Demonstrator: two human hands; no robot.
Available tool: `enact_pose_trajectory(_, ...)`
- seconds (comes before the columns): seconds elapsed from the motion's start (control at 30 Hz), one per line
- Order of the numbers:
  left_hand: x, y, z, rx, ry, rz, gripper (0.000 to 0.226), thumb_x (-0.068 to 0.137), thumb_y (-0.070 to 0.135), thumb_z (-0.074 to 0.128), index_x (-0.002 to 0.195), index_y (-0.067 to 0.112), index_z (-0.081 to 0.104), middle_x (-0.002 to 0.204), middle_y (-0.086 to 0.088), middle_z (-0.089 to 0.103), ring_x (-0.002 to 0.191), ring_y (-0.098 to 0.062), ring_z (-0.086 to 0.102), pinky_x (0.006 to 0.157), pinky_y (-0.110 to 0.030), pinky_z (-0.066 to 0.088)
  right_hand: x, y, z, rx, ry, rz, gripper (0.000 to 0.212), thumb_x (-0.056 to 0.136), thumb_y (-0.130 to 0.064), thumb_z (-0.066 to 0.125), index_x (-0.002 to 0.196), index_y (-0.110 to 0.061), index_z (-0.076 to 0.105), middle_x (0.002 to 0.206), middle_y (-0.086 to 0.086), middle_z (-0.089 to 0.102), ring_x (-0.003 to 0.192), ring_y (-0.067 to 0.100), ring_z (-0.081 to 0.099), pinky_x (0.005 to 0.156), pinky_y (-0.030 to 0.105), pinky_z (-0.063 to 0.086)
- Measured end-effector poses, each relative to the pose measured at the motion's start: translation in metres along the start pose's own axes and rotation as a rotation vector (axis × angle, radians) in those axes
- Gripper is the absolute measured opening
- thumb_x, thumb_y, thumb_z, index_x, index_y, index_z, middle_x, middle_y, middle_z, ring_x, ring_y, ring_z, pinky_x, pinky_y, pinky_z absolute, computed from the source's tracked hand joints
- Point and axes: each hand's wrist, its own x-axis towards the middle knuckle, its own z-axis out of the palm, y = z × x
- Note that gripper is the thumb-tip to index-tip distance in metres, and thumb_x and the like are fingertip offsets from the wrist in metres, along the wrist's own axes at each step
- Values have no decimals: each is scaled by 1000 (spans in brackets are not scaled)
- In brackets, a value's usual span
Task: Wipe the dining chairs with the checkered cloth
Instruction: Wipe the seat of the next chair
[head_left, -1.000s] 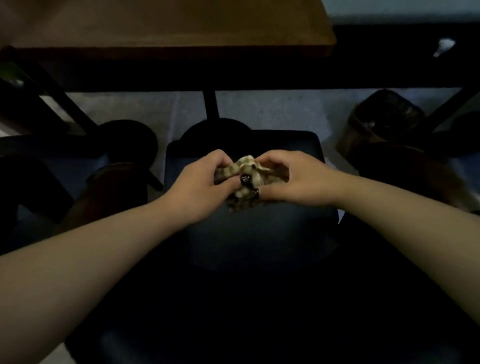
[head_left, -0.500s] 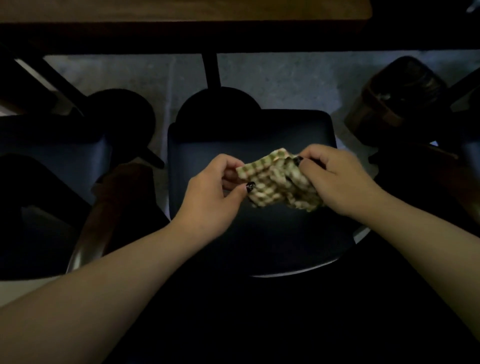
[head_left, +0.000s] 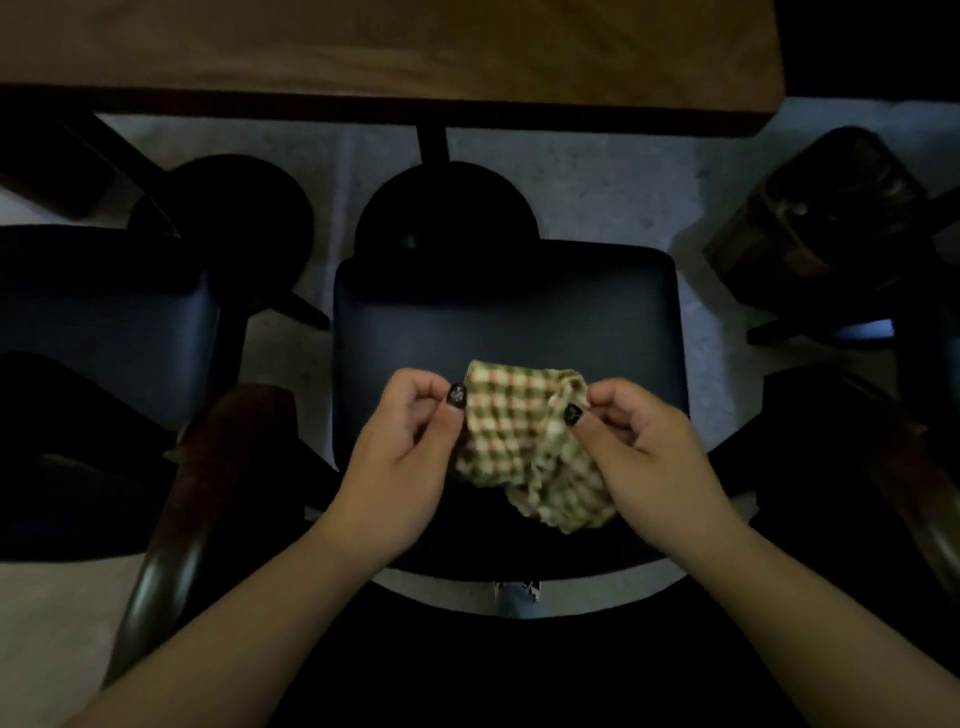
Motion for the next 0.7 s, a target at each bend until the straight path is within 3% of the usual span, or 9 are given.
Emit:
enact_pose_trajectory(0.13,36,21,9,-180,18,-28,33,84,49,62,105,24,56,92,16,70,90,-6,67,71,-21,54,36,-30,14,145,89,-20,11,90,-11,58,92,-19,64,83,-2,71,79,12,68,71,28,57)
enact_pose_trajectory(0.23,64,30,9,-198,74,32,32,88,40,54,102,13,60,91,6,69,88,-10,66,70,-22,54,66,-45,17,188,192,-92,15,88,-12,61,94,-24,58,77,-3,68,70,2,65,62,15,52)
enact_pose_trajectory(0.3,75,28,4,-260,67,37,29,93,36,57,101,8,60,89,6,69,85,-6,65,68,-19,52,77,-44,17,155,245,-125,18,87,-12,63,91,-27,54,75,-6,66,68,1,63,61,15,50)
enact_pose_trajectory(0.37,82,23,1,-168,49,50,22,87,32,67,98,15,61,85,10,71,83,-5,67,68,-19,52,82,-40,16,95,285,-154,20,86,-13,64,85,-29,52,76,-9,63,66,1,61,60,16,48)
enact_pose_trajectory(0.5,88,15,-3,-79,192,30,9,93,10,61,92,18,64,82,7,74,79,-6,70,65,-19,53,81,-38,15,-13,268,-287,7,84,-23,63,81,-23,56,96,-8,56,87,0,57,76,15,46)
enact_pose_trajectory(0.63,91,22,-7,-233,240,28,13,97,8,53,93,16,62,77,9,74,76,-3,69,64,-17,52,76,-42,20,-264,156,-357,27,75,-46,64,78,-19,65,110,-8,51,109,1,48,87,9,36)
enact_pose_trajectory(0.7,90,24,-6,-280,217,41,13,98,7,51,94,15,61,76,10,74,74,-1,68,63,-14,52,74,-41,26,-319,100,-323,25,73,-42,68,80,-18,68,114,-8,52,112,8,48,91,13,38)
